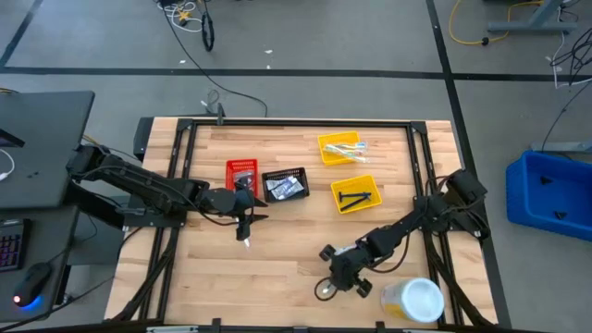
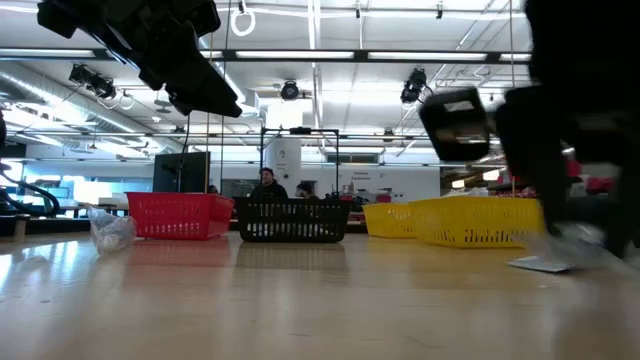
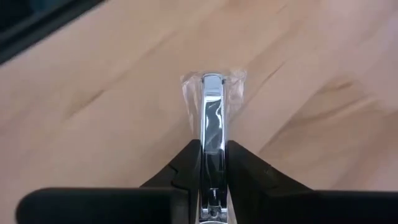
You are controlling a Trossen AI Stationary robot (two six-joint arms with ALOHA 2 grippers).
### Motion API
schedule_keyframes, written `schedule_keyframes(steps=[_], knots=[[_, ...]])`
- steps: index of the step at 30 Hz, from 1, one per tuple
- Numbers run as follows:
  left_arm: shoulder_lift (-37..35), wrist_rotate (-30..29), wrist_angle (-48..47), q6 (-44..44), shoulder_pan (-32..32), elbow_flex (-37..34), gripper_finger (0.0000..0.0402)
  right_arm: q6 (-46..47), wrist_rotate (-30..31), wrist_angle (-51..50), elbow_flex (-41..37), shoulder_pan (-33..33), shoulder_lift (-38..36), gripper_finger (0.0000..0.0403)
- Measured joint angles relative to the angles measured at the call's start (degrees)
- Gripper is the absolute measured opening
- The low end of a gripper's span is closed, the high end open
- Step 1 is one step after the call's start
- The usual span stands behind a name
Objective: Pick & Place Travel size toiletries
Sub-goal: Put the silver nail cutter into the red bin
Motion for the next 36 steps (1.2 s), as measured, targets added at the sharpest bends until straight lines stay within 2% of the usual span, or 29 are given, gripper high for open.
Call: schedule_keyframes(steps=[9, 15, 18, 22, 28, 36], knots=[[0.0, -1.2, 0.0, -0.2, 0.0, 0.0, 0.0171, 0.9, 16.5, 0.3, 7.4, -5.2, -0.7, 0.007], [0.0, -1.2, 0.2, -10.1, 0.0, 0.0, 0.0171, 3.7, 36.6, 0.6, 8.5, -9.3, -0.7, 0.007], [0.0, -2.1, 0.2, -12.8, 0.0, 0.0, 0.0171, 4.3, 41.7, 0.8, 8.5, -11.3, -0.7, 0.0071], [0.0, -6.2, 0.2, -17.1, 0.0, 0.0, 0.0171, 4.0, 45.3, 5.8, 8.5, -13.5, -0.7, 0.0071], [0.1, -8.6, 0.6, -24.3, 0.9, 0.0, 0.0171, -0.4, 45.5, 13.9, 8.5, -16.3, -0.7, 0.0071], [0.1, -8.9, 7.2, -27.1, 1.8, 0.1, 0.0171, -3.5, 45.4, 13.6, 8.5, -17.7, -0.7, 0.0071]])
